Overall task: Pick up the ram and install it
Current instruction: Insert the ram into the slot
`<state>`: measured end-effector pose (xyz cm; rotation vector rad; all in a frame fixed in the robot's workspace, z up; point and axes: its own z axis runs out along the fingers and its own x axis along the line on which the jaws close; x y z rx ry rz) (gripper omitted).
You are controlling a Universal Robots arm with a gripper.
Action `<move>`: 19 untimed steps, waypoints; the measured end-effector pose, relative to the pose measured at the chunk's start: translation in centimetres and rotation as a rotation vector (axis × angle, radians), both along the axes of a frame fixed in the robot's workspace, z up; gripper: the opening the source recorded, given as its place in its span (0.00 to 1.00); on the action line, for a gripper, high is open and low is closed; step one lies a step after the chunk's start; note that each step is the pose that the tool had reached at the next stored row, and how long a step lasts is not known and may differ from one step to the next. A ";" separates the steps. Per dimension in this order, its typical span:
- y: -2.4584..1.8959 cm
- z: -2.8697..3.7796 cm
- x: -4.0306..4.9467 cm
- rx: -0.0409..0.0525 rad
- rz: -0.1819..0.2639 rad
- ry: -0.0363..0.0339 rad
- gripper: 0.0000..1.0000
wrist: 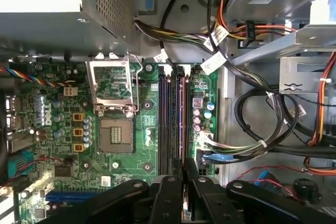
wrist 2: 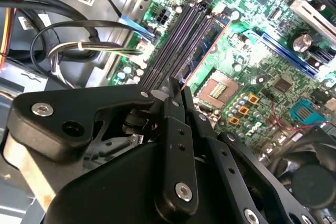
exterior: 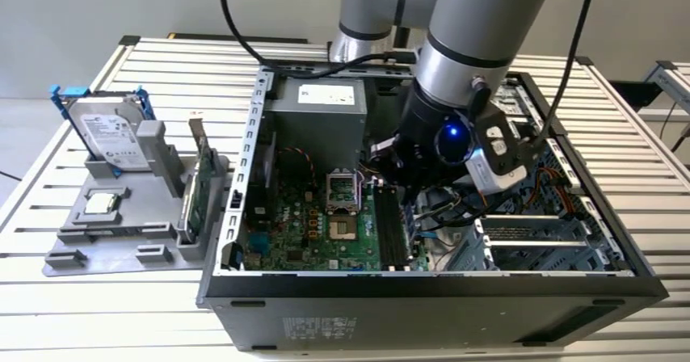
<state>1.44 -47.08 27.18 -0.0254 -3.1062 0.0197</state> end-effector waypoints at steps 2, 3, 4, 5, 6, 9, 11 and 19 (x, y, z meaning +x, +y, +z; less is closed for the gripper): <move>0.00 -0.17 0.07 -0.0002 0.000 0.0000 0.00; 0.00 -0.26 0.11 -0.0002 0.000 -0.0001 0.00; 0.00 -0.40 0.15 -0.0002 -0.001 -0.0001 0.00; 0.00 -0.58 0.20 -0.0003 -0.001 -0.0001 0.00; 0.00 -0.91 0.37 -0.0002 -0.002 0.0000 0.00; 0.00 -1.30 0.62 -0.0002 -0.004 -0.0001 0.00; 0.00 -1.46 0.65 -0.0003 -0.005 0.0000 0.00; 0.01 -2.55 0.67 -0.0003 -0.005 0.0000 0.00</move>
